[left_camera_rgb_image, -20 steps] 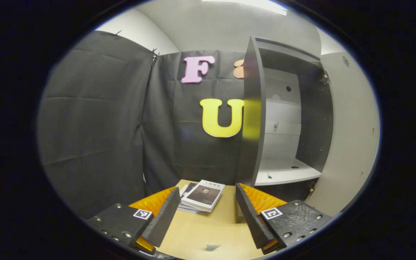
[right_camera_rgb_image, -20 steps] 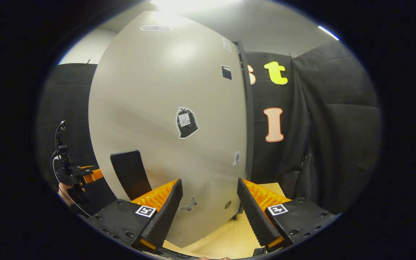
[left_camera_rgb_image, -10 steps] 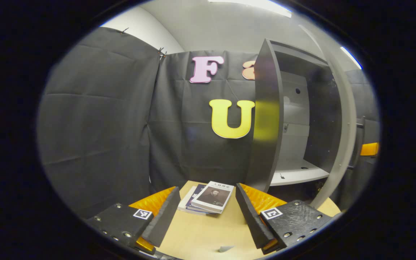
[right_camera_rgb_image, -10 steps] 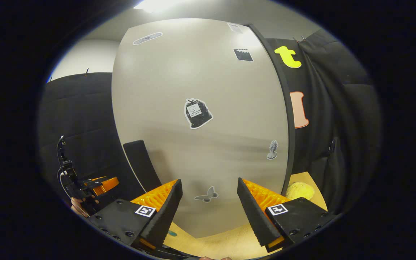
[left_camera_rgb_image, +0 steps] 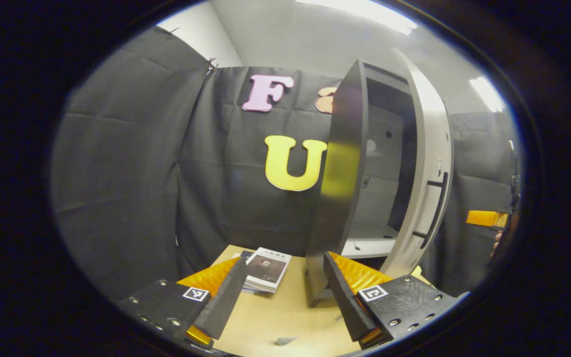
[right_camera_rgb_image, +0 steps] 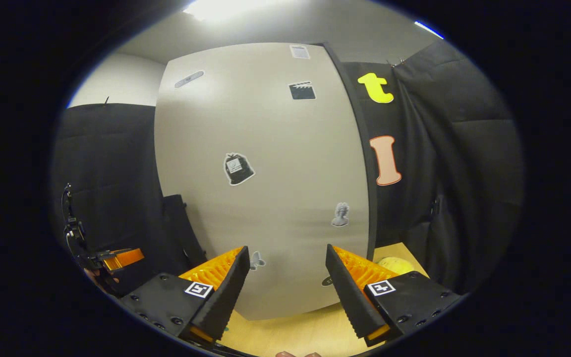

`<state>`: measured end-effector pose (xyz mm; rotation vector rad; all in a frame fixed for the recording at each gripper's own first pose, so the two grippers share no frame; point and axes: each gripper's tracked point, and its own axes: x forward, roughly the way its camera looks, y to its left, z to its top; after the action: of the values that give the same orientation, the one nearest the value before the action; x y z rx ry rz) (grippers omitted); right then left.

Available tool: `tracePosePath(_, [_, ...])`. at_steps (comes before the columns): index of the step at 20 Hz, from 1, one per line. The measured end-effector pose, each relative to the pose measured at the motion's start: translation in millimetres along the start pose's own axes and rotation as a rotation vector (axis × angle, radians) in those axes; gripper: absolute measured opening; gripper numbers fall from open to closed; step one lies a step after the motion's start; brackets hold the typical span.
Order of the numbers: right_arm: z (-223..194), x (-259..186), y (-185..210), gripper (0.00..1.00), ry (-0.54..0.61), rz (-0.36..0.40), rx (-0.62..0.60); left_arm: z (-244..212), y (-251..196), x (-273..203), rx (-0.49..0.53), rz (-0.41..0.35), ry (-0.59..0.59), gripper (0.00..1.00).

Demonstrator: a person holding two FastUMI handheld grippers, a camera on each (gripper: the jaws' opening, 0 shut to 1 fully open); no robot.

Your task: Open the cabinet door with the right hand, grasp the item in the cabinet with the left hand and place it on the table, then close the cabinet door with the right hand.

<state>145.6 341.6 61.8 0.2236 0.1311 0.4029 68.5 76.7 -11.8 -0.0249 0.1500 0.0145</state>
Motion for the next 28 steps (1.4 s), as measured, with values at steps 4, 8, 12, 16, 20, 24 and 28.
tracePosePath(4, [3.1,-20.6,-43.2,0.97,-0.022,-0.053,0.026,2.5,-36.9,0.3,-0.029,-0.052,0.001,0.92])
tracePosePath(8, [0.5,-45.9,-81.2,0.97,-0.015,-0.089,0.034,16.8,-77.4,-3.8,-0.058,-0.105,-0.027,0.92])
tracePosePath(12, [-1.5,-70.4,-116.0,0.97,-0.015,-0.118,0.052,23.0,-116.0,-16.3,0.027,-0.098,-0.055,0.92])
tracePosePath(16, [-9.4,-92.7,-154.0,0.97,-0.008,-0.14,0.051,7.3,-156.5,-35.3,-0.007,-0.099,-0.037,0.91])
tracePosePath(20, [-28.7,-116.4,-184.1,0.97,0.043,-0.117,0.018,-17.9,-189.6,-51.5,-0.065,-0.071,-0.008,0.91])
tracePosePath(24, [-35.9,-132.9,-212.1,0.97,0.075,-0.125,-0.02,-20.9,-209.1,-64.3,-0.077,-0.052,-0.007,0.91])
tracePosePath(28, [-33.4,-120.0,-217.1,0.97,0.061,-0.104,0.011,-16.4,-203.4,-73.7,-0.02,0.001,-0.009,0.91])
